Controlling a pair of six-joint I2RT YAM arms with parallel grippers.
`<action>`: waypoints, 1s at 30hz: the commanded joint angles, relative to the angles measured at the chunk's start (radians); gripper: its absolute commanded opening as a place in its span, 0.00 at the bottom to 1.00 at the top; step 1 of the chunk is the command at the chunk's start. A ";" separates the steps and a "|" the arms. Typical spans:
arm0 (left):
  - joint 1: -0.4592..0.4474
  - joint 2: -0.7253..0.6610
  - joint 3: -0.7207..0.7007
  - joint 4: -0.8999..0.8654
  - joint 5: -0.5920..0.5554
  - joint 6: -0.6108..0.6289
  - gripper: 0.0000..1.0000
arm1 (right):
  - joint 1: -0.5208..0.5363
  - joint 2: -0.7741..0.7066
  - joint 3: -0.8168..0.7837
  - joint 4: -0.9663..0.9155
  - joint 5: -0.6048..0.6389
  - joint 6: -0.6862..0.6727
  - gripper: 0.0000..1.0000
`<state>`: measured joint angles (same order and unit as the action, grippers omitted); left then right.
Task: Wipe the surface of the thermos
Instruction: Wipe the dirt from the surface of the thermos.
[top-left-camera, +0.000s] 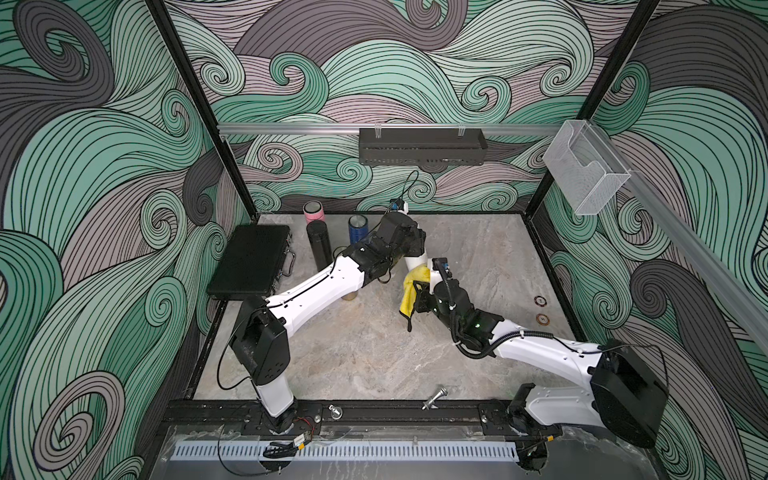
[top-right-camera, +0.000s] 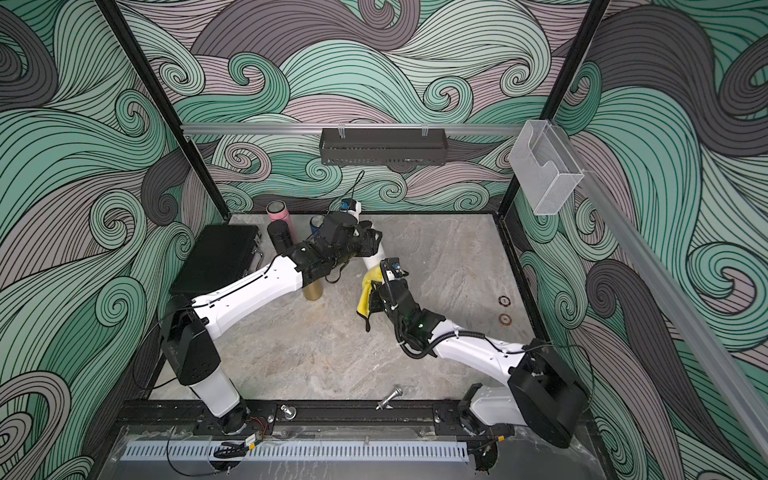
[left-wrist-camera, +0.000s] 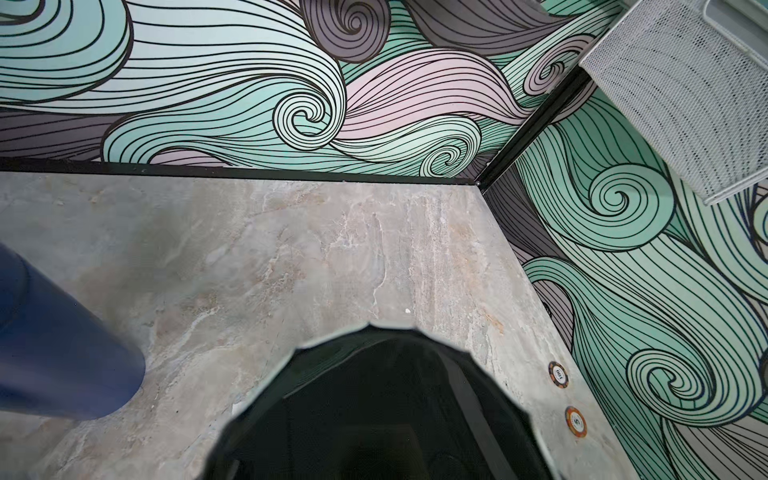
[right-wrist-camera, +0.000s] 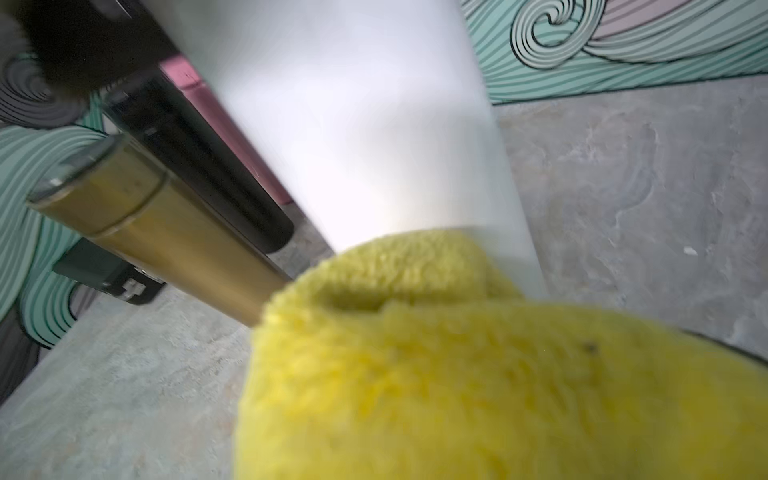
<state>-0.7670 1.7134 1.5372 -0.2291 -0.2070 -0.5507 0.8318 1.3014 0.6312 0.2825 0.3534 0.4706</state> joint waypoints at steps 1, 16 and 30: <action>-0.005 -0.025 0.054 -0.015 0.003 -0.053 0.00 | -0.001 -0.032 -0.035 -0.005 0.059 0.060 0.00; 0.000 0.007 0.105 -0.112 0.015 -0.291 0.00 | 0.017 0.183 0.183 0.336 0.146 -0.043 0.00; 0.012 -0.013 0.013 -0.045 0.032 -0.162 0.00 | 0.014 -0.198 -0.128 -0.074 0.210 0.151 0.00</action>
<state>-0.7517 1.7264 1.5467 -0.2985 -0.2161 -0.7780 0.8604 1.1976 0.5240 0.3458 0.4919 0.5713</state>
